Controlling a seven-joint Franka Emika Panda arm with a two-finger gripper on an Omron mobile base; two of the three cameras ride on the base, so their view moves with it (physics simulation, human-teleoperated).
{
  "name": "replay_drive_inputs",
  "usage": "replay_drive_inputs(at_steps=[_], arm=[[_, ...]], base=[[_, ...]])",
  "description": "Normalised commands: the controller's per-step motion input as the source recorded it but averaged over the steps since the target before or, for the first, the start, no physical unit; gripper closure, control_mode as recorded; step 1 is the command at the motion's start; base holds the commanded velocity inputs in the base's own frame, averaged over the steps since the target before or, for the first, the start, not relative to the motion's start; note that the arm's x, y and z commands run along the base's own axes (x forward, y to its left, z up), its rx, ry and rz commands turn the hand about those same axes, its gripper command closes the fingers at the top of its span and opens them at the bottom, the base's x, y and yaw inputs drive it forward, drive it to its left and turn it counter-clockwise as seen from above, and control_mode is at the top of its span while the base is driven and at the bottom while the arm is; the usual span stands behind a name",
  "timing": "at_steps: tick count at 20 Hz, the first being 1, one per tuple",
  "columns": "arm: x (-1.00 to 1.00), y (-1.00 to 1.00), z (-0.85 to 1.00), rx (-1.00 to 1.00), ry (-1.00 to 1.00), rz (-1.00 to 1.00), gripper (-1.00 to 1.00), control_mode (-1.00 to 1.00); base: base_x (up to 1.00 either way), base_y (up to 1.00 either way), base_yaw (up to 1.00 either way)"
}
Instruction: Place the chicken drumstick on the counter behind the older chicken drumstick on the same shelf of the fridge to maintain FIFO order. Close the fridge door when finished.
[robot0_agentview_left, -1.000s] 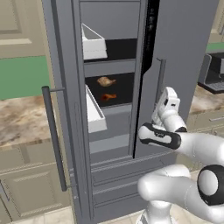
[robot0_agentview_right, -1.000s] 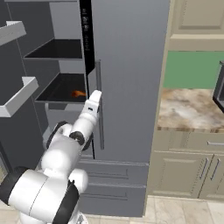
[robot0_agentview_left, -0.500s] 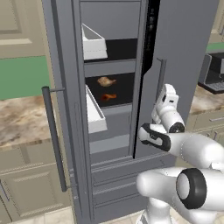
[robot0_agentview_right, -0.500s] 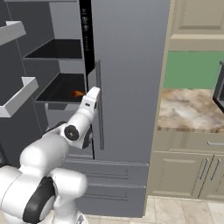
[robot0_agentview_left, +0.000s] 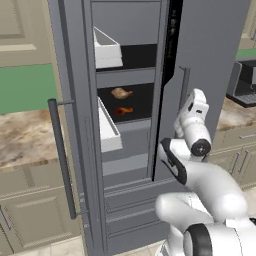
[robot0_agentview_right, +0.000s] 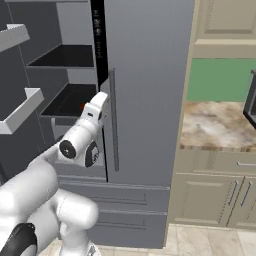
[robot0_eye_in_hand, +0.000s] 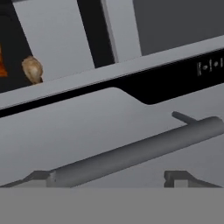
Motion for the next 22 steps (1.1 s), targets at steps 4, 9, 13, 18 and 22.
replay_drive_inputs(at_steps=[4,9,13,18,22], arm=[[-0.86,0.0,0.8,0.09,0.0,-0.02,-1.0,-1.0],[-0.73,0.0,0.59,0.07,0.01,-0.03,-1.0,-1.0],[0.0,0.0,-0.04,-0.03,0.03,-0.01,-1.0,-1.0],[-0.95,0.0,0.16,-0.1,-0.09,0.0,-1.0,-1.0],[-1.0,0.06,0.34,-0.2,-0.04,0.0,-1.0,-1.0]], base=[[0.0,0.0,0.0],[0.0,0.0,0.0],[0.0,0.0,0.0],[0.0,0.0,0.0],[0.0,0.0,0.0]])
